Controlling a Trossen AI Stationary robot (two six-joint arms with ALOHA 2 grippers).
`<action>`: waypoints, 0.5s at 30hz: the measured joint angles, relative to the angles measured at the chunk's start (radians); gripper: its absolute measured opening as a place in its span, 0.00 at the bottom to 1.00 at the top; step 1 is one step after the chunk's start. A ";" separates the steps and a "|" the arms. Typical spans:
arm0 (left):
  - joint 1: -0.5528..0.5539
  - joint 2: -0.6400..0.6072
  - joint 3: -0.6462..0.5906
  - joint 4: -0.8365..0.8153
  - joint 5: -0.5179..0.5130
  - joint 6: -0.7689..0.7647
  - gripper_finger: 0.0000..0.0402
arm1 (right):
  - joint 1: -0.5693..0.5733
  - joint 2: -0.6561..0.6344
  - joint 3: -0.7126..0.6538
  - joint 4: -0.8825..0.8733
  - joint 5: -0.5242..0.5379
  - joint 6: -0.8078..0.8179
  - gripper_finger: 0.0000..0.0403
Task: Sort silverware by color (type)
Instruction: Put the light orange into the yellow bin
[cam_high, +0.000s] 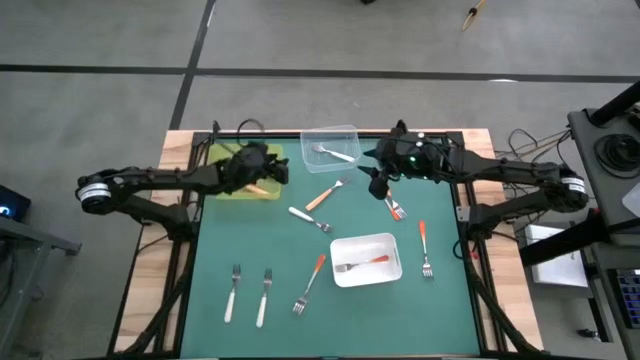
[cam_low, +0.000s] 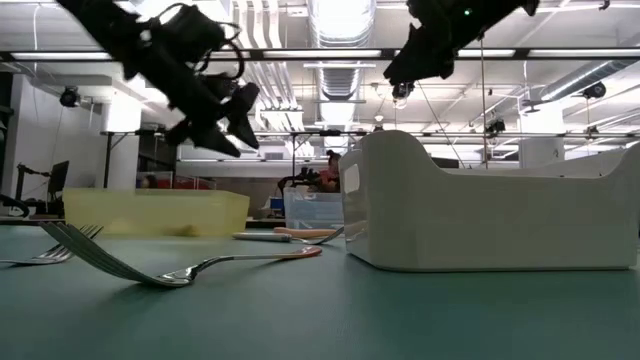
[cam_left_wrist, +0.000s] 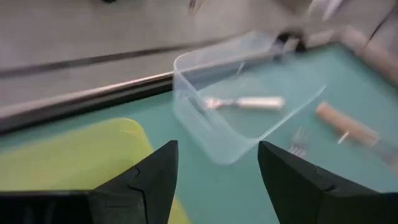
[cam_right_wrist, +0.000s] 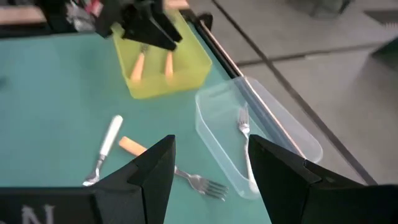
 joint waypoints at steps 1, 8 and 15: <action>0.004 0.007 0.055 -0.100 0.000 0.045 0.50 | 0.000 -0.020 -0.028 0.034 -0.001 0.000 0.48; 0.074 0.093 0.355 -0.636 0.007 0.405 0.36 | -0.022 -0.096 -0.152 0.248 0.003 -0.048 0.48; 0.203 0.183 0.437 -0.776 0.353 0.854 0.13 | -0.119 -0.100 -0.157 0.265 0.010 -0.112 0.36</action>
